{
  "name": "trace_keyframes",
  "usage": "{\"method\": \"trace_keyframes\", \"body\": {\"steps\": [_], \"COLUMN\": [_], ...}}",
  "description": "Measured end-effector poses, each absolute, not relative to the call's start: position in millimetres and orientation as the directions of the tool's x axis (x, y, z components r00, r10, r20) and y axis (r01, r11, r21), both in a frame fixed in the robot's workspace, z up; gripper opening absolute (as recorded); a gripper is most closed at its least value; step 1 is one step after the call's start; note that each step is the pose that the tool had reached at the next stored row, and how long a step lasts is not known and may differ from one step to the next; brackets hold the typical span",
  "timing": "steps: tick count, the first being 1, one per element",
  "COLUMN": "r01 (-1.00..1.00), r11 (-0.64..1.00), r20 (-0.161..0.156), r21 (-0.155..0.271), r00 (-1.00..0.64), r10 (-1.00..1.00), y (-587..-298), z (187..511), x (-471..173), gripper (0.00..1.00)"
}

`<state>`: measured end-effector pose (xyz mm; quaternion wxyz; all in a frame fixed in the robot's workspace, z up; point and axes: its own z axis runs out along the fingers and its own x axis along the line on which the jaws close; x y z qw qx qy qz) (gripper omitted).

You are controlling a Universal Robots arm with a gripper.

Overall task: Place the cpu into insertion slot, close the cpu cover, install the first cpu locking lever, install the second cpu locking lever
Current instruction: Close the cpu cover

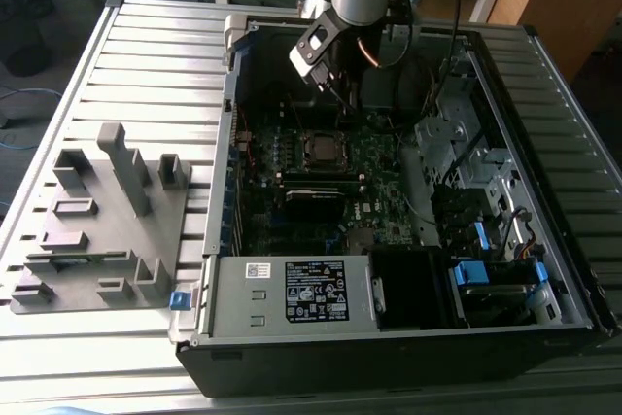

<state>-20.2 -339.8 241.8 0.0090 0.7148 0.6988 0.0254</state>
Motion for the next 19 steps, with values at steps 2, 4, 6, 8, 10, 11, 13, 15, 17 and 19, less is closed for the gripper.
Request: {"method": "trace_keyframes", "body": {"steps": [2, 4, 6, 8, 10, 11, 13, 15, 17, 19], "r01": [0.999, 0.999, 0.999, 0.999, 0.999, 0.999, 0.999, 0.999, 0.999, 0.999], "r11": [-0.023, -0.023, -0.023, -0.023, -0.023, -0.023, -0.023, -0.023, -0.023, -0.023], "r20": [0.024, 0.024, 0.024, 0.024, 0.024, 0.024, 0.024, 0.024, 0.024, 0.024], "r21": [0.048, 0.048, 0.048, 0.048, 0.048, 0.048, 0.048, 0.048, 0.048, 0.048], "r00": [0.022, 0.022, 0.022, 0.022, 0.022, 0.022, 0.022, 0.022, 0.022, 0.022], "r10": [0.999, 0.999, 0.999, 0.999, 0.999, 0.999, 0.999, 0.999, 0.999, 0.999], "y": [-339.7, -339.7, -339.7, -339.7, -339.7, -339.7, -339.7, -339.7, -339.7, -339.7], "z": [241.4, 240.9, 240.8, 240.8, 240.8, 240.8, 240.8, 240.8, 240.8, 240.8], "x": [-23.8, -27.6, -29.8, -29.9, -30.1, -30.1, -30.1, -30.1, -30.1, -30.1], "gripper": [0.11, 0.11, 0.11, 0.11, 0.11, 0.11, 0.11, 0.11, 0.11, 0.11]}}
